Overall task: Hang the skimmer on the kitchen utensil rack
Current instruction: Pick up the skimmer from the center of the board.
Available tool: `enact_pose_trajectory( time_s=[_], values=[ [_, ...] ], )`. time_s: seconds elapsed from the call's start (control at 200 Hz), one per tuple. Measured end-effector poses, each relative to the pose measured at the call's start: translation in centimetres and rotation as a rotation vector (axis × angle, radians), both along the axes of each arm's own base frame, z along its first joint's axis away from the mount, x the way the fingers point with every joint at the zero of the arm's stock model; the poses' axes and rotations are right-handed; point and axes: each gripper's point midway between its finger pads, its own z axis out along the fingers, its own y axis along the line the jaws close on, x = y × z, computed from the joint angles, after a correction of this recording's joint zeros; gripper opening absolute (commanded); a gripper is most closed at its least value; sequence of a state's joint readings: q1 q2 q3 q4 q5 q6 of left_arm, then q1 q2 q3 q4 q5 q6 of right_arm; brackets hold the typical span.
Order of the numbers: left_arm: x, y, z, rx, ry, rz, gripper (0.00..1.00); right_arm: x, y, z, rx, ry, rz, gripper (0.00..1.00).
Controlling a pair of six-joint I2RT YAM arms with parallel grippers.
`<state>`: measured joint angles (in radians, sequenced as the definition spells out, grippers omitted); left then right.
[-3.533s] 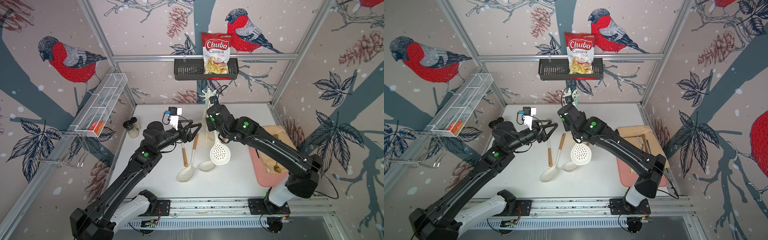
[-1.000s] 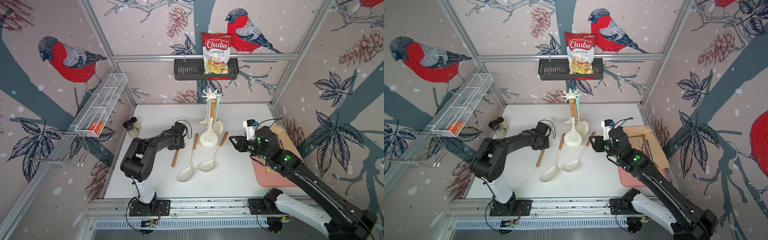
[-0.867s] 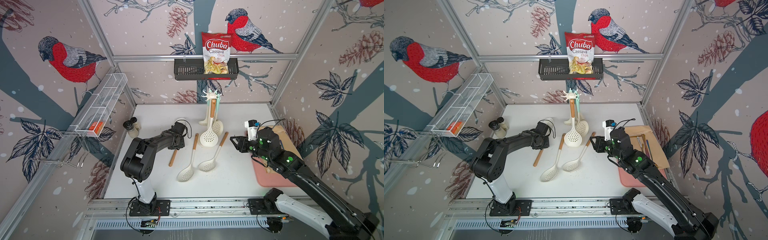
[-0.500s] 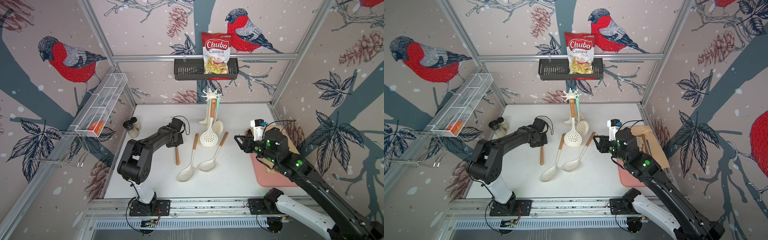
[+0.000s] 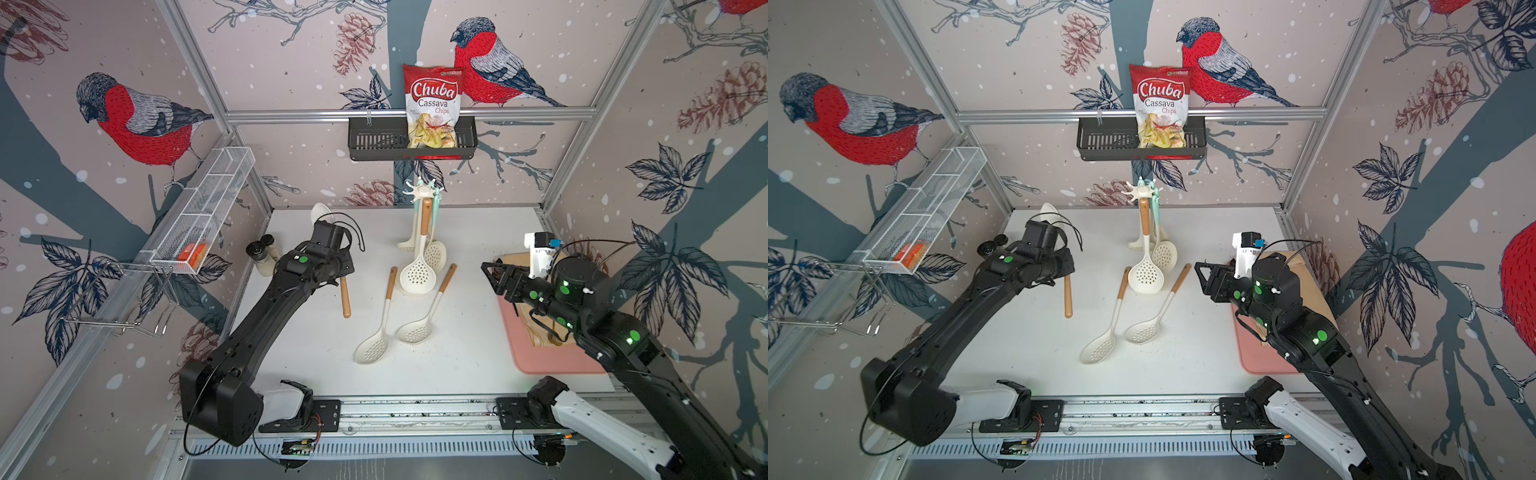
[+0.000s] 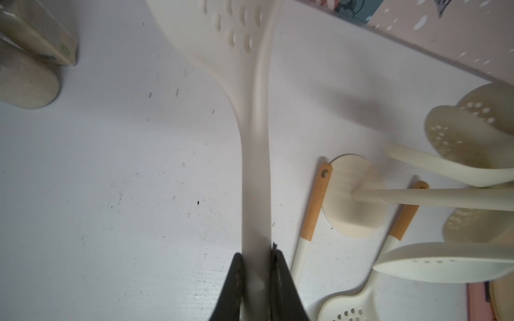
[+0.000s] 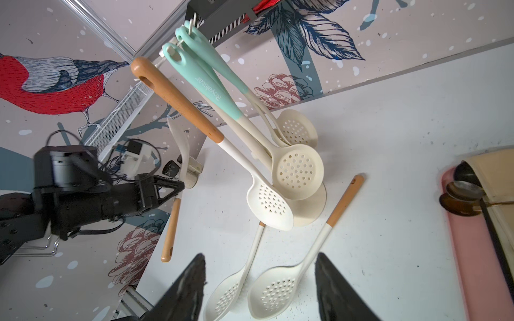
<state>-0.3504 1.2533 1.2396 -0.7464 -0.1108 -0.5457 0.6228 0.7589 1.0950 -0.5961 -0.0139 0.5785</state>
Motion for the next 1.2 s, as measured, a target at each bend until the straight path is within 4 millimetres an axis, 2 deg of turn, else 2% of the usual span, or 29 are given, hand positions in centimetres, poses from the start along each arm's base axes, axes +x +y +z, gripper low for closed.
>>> enact_pose_trajectory(
  time_s=[0.16, 0.25, 0.345, 0.47, 0.685, 0.785, 0.871, 0.951, 1.036, 1.121, 1.196],
  values=[
    [-0.9, -0.4, 8.9, -0.068, -0.229, -0.065, 0.00, 0.8, 0.2, 2.9, 0.017, -0.019, -0.007, 0.72],
    [-1.2, -1.4, 12.7, -0.109, -0.325, -0.135, 0.00, 0.6, 0.3, 4.3, 0.026, -0.022, 0.004, 0.72],
    [-1.8, -2.5, 15.2, -0.138, -0.393, -0.219, 0.00, 0.5, 0.3, 6.0, 0.045, -0.041, 0.013, 0.72],
    [-3.7, -3.7, 18.5, -0.167, -0.521, -0.348, 0.00, 0.5, 0.7, 7.5, 0.066, -0.057, 0.034, 0.72],
    [-9.9, -5.6, 23.9, -0.126, -0.922, -0.656, 0.00, 0.3, 2.5, 9.2, 0.116, -0.042, 0.123, 0.72],
    [-12.5, -6.5, 25.8, -0.042, -1.099, -0.804, 0.00, 0.1, 3.7, 10.9, 0.144, -0.054, 0.189, 0.75],
    [-13.3, -6.9, 27.4, 0.064, -1.207, -0.888, 0.00, -0.2, 4.6, 13.2, 0.168, -0.078, 0.243, 0.78],
    [-13.0, -7.4, 28.2, 0.164, -1.253, -0.933, 0.00, -0.2, 5.3, 15.7, 0.179, -0.122, 0.287, 0.80],
    [-12.2, -7.7, 28.1, 0.287, -1.276, -0.969, 0.00, -0.2, 5.6, 17.6, 0.183, -0.138, 0.308, 0.84],
    [-11.1, -8.3, 27.1, 0.419, -1.262, -1.006, 0.00, 0.3, 5.5, 18.6, 0.174, -0.142, 0.303, 0.85],
    [-10.3, -9.3, 26.2, 0.534, -1.246, -1.045, 0.00, 0.8, 5.3, 18.7, 0.165, -0.129, 0.287, 0.86]
  ],
)
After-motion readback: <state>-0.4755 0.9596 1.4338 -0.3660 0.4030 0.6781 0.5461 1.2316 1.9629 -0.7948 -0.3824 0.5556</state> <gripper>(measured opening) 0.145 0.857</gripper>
